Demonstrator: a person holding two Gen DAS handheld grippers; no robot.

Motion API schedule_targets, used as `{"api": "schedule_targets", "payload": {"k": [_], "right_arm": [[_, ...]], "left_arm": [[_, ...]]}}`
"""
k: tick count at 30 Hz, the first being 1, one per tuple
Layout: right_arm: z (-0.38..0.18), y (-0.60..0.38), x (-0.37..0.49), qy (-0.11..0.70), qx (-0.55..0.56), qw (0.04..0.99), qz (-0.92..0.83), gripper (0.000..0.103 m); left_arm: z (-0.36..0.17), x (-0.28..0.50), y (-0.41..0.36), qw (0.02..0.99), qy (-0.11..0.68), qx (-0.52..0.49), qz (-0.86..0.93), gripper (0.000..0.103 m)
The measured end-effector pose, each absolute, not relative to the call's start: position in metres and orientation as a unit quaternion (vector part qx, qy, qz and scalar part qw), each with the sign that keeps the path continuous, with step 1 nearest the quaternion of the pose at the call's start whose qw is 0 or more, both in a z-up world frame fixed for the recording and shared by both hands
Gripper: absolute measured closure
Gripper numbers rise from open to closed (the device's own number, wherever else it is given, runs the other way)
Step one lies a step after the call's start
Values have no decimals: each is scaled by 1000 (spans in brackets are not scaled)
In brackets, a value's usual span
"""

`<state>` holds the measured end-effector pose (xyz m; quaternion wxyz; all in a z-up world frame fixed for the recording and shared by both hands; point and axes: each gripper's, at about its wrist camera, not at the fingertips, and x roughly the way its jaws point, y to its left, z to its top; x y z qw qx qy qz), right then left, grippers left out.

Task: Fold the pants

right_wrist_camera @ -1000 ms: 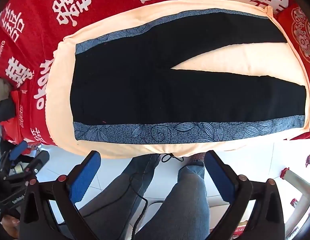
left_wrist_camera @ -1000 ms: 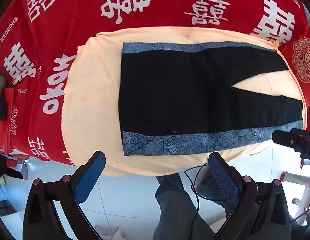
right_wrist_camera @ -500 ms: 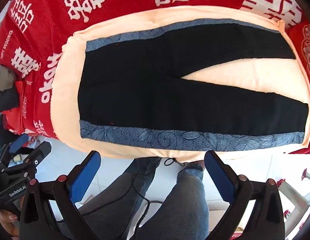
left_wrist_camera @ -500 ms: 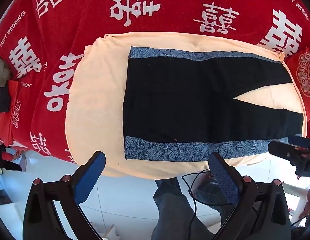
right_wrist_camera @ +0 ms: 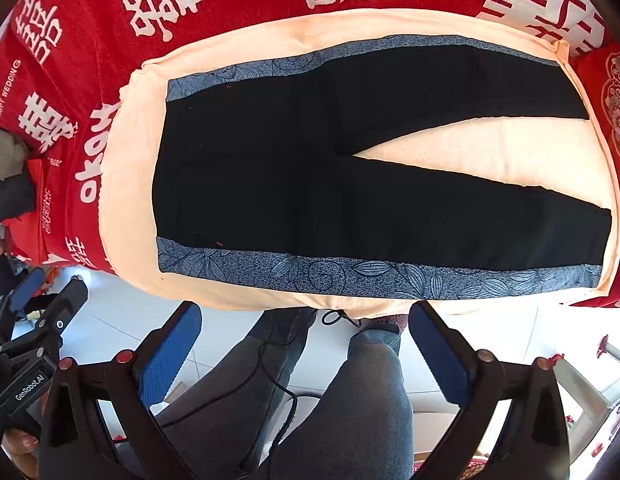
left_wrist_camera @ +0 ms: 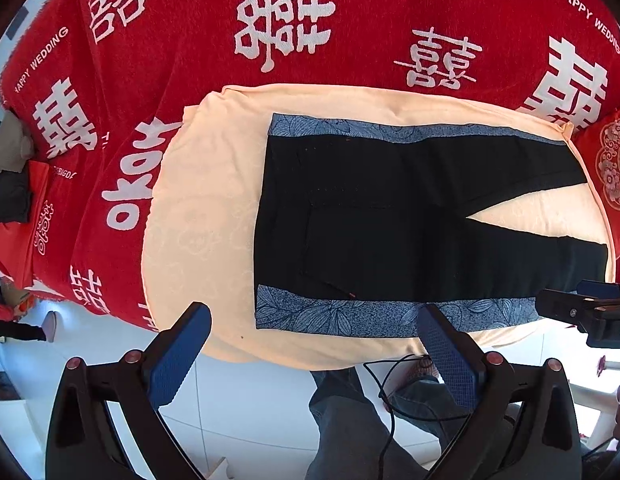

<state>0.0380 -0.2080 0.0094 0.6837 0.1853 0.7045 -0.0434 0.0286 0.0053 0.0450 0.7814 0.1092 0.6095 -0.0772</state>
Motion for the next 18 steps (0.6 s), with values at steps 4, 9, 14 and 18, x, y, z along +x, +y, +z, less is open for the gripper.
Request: {"api": "schedule_targets", "payload": {"k": [4,9,14,18], "right_arm": [[10,-211,36,702,190,684,-46,0],[14,-214,36,698,195,688,-47,0],[15,-219,32,694,199,691,-44,0],[17,-226,27,690,203,693,-45,0]], "left_arm": [[48,28,4,785,605,113,-73,0],[51,28,5,788,601,112,-67,0],[54,23,3,792,598,112,-63,0],[57,19,-1,794,596,109,-60,0]]}}
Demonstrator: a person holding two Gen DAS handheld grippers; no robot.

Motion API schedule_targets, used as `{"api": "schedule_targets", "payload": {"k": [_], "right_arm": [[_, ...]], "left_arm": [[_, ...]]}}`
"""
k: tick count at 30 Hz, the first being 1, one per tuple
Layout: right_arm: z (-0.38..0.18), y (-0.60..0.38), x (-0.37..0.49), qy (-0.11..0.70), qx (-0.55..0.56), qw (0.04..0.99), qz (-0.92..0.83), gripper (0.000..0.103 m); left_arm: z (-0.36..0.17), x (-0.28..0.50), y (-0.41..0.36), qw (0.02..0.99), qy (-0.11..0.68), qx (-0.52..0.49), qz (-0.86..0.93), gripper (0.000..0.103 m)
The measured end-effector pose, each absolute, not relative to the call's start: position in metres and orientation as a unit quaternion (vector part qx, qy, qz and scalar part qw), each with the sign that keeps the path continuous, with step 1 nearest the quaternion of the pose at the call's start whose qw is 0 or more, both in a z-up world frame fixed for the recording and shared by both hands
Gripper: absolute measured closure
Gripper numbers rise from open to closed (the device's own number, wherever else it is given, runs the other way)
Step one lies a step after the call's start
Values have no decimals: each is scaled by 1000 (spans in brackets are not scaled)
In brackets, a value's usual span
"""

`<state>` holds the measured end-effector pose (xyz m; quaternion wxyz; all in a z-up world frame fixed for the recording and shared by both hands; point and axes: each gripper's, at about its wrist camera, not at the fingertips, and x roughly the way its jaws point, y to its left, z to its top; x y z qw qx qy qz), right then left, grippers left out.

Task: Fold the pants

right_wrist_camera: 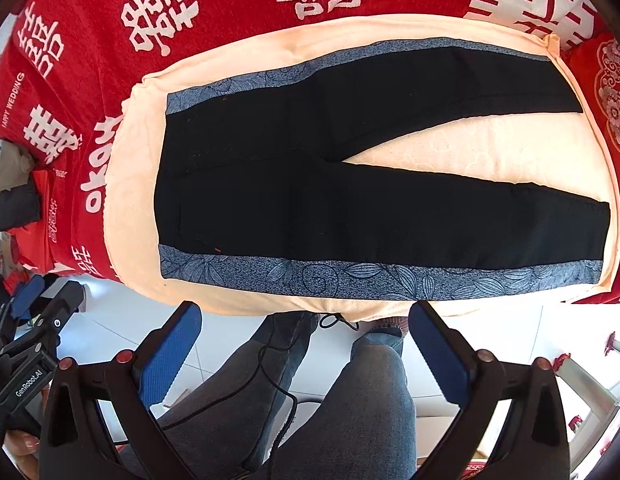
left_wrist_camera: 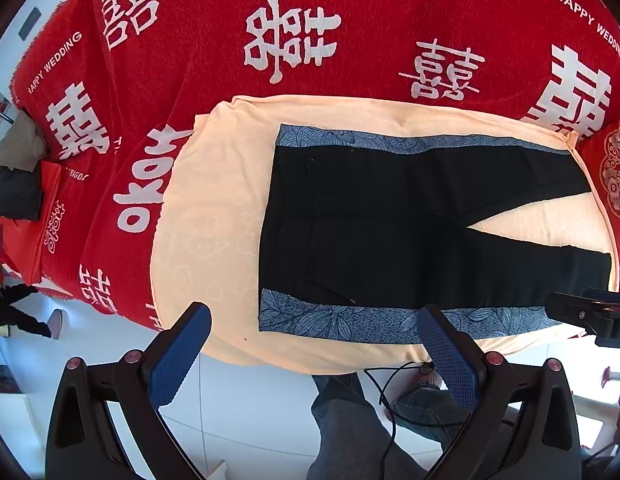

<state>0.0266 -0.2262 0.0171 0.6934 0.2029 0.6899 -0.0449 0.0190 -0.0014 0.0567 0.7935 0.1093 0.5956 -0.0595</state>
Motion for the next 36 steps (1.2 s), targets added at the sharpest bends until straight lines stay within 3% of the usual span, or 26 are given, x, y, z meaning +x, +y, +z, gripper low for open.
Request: {"api": "schedule_targets", "payload": {"k": [21,36], "right_arm": [[16,-272,-50,683,191,704,-39,0],[11,-270,-56,666,226,706,-82,0]], "left_arm": [[49,-76,-38,775,623,105,-11,0],[35,-70,-26,772,620,136,-36,0]]}}
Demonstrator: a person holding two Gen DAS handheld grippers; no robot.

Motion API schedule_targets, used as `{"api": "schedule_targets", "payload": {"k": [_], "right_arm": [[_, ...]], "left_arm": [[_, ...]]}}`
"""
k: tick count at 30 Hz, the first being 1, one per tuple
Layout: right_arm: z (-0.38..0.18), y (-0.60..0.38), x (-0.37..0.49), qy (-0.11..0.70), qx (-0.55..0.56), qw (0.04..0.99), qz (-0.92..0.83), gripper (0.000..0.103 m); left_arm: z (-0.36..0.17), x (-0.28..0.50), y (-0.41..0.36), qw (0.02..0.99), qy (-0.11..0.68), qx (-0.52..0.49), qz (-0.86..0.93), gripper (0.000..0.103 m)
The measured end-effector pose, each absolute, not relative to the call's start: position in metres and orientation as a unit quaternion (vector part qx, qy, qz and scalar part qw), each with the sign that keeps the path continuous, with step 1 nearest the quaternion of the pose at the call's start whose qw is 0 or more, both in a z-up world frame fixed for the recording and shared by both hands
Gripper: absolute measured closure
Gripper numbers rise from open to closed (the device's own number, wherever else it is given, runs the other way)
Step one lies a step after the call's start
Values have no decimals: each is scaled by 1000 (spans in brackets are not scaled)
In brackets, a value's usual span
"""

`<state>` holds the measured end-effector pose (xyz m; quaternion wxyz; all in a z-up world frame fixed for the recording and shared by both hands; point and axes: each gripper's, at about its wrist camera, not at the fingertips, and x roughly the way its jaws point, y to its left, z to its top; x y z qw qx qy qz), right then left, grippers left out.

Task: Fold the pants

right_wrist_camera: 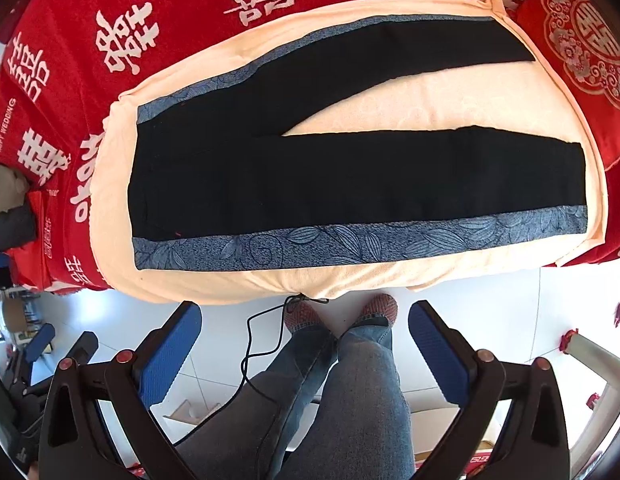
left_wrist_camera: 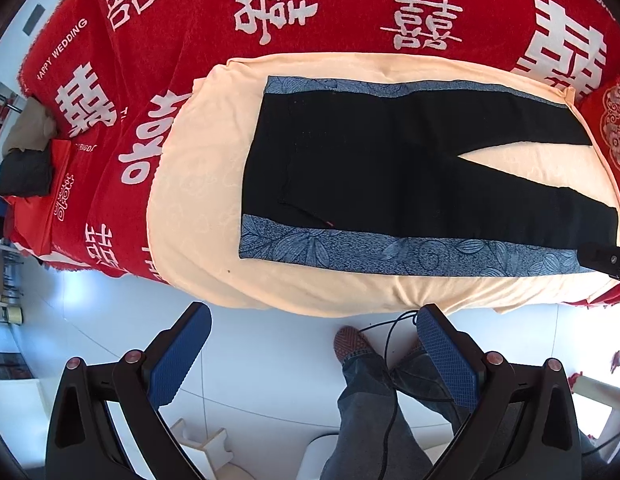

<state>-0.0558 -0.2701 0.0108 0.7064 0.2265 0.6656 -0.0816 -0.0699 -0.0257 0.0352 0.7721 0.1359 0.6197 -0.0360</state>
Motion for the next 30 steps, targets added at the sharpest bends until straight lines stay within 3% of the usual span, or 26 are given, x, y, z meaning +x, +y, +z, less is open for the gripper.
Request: {"api": "schedule_targets", "payload": {"k": [30], "right_arm": [[-113,-233,-27,682,232,689,-83,0]], "left_arm": [[-119,-15,-1,719,685,107,-41,0]]}}
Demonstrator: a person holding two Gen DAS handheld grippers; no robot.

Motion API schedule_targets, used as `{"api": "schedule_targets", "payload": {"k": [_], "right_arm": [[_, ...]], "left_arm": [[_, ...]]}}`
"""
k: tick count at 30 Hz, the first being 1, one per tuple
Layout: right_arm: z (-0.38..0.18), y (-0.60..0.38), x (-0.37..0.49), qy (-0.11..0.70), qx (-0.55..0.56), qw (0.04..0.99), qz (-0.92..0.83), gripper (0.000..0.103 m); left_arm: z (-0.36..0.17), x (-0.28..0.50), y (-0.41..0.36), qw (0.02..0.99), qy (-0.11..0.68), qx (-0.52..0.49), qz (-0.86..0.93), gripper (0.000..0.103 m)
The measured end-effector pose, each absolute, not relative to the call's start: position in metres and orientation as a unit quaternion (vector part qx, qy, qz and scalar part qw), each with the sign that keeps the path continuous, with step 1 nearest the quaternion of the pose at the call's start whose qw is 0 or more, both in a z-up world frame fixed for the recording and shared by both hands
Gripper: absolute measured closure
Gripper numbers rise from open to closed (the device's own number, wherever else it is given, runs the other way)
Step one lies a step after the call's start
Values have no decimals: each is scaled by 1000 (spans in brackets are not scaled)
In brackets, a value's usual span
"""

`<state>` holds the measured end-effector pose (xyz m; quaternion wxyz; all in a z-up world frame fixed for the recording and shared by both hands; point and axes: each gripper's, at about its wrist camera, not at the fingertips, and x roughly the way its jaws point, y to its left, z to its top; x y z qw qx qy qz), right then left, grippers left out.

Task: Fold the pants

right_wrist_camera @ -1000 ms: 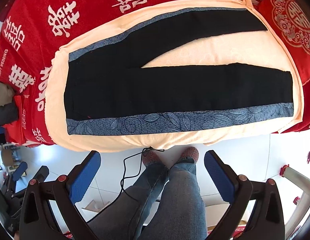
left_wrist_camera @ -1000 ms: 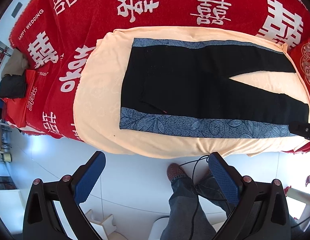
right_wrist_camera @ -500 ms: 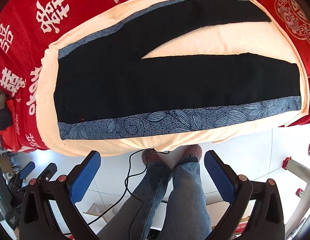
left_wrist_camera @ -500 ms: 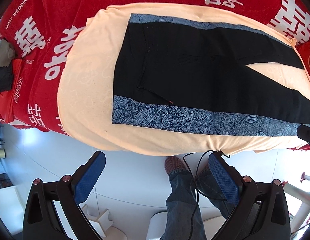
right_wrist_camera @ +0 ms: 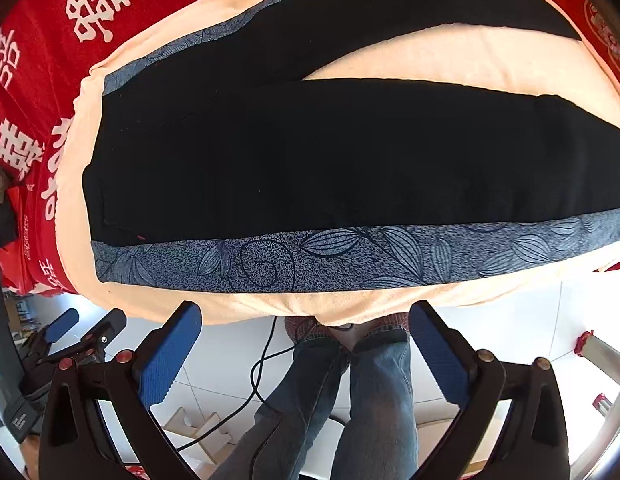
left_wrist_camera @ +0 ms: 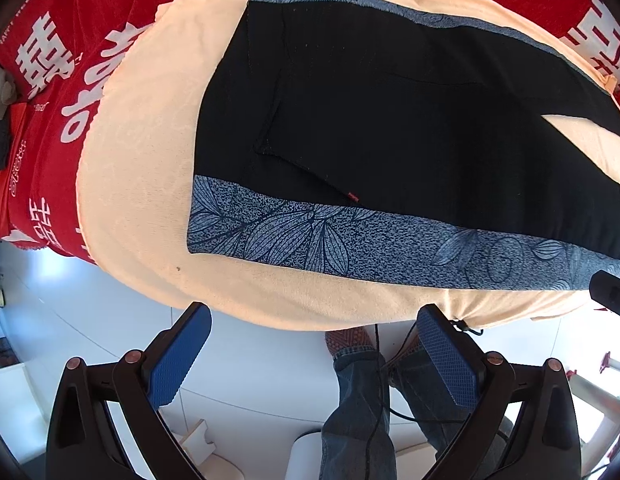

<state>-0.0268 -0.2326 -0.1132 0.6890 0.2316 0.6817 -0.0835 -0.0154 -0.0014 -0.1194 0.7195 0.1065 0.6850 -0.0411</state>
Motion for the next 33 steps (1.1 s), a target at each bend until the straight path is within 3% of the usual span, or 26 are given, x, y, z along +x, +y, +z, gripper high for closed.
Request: {"api": "schedule_targets", "payload": {"k": [11,18,20,21,22,30,33], "right_arm": [[-142,-219,-21,664,269,696,-52,0],[-163,-213,-22,598,422,679,65,1],[-178,-205,-25,590,457,659,98,13],[-188,-199,-27,593,466,647,108,29],[-197,-194,-29,598,472,637,113,37],[-255,-197,-55,579,534,610,86,38],[-257,-210,-56,534,590,600,84,51]], "left_arm": [[-143,-10,14,726,680,98,-37,0],[-150,1,61,742,661,-83,-72,0],[-154,2,75,743,652,-127,-81,0],[-157,3,81,743,649,-142,-84,0],[-160,2,86,741,648,-154,-87,0],[-183,2,97,718,659,-195,-109,0],[-193,3,91,707,665,-211,-115,0]]}}
